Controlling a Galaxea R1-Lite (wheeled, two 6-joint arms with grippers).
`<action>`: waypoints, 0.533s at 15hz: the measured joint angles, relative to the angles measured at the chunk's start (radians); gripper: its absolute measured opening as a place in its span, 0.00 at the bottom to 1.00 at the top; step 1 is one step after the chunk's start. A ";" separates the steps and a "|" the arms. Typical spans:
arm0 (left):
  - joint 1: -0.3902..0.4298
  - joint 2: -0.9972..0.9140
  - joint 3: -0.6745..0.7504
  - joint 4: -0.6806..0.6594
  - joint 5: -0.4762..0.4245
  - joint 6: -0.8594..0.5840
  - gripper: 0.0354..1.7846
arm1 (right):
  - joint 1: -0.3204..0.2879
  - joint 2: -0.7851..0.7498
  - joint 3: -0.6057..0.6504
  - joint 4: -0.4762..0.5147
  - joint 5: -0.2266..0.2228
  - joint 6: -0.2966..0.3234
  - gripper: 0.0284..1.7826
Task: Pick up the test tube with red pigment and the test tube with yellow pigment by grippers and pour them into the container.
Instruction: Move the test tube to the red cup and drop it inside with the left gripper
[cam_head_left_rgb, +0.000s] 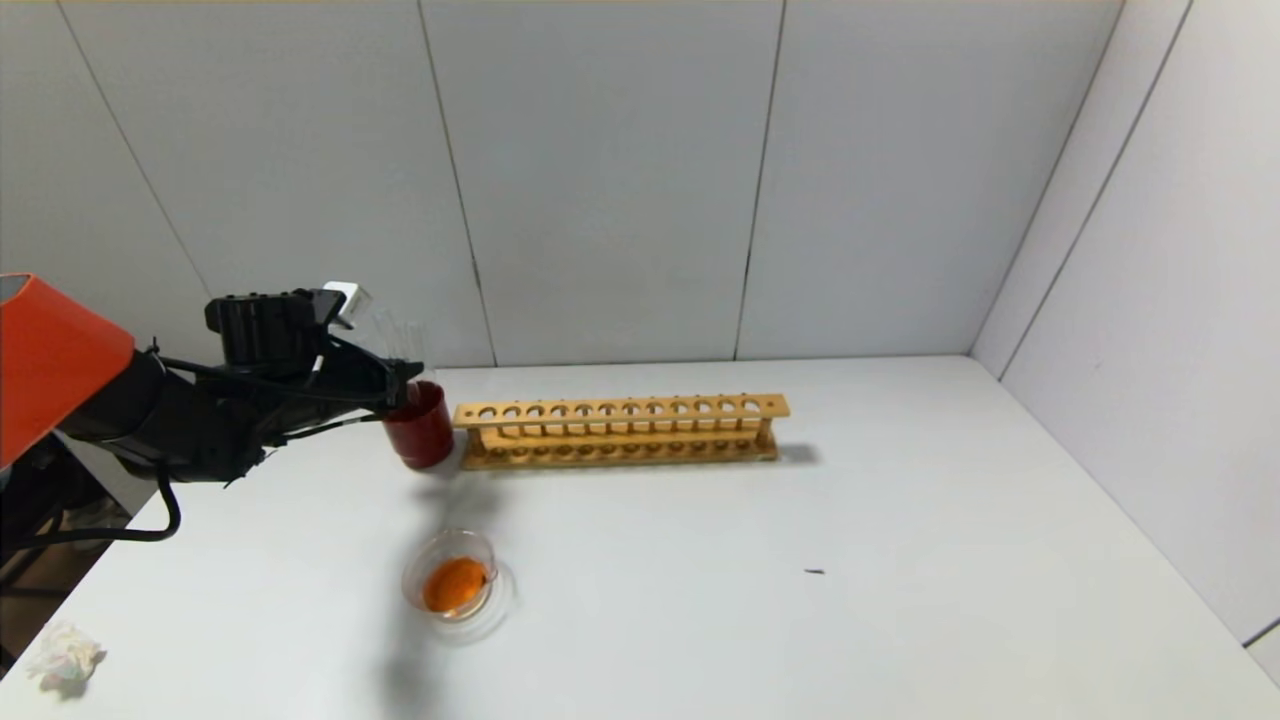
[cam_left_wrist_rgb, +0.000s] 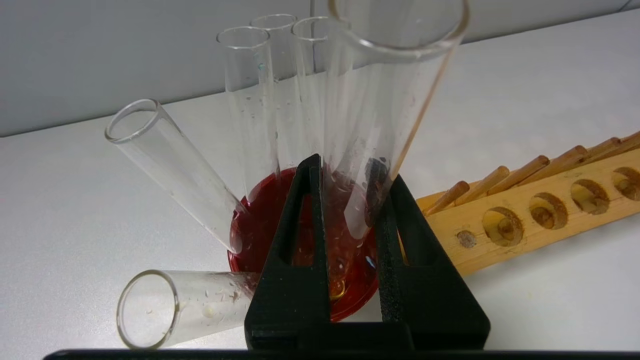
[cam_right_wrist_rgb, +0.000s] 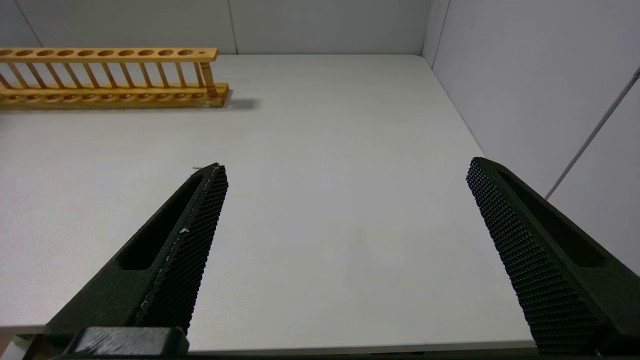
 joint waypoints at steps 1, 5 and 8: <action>-0.001 0.000 0.001 0.000 -0.001 0.001 0.16 | 0.000 0.000 0.000 0.000 0.000 0.000 0.98; -0.003 0.001 0.004 -0.001 -0.001 0.001 0.17 | 0.000 0.000 0.000 0.000 0.000 0.000 0.98; -0.004 0.002 0.001 -0.001 -0.001 0.001 0.26 | 0.000 0.000 0.000 0.000 0.000 0.000 0.98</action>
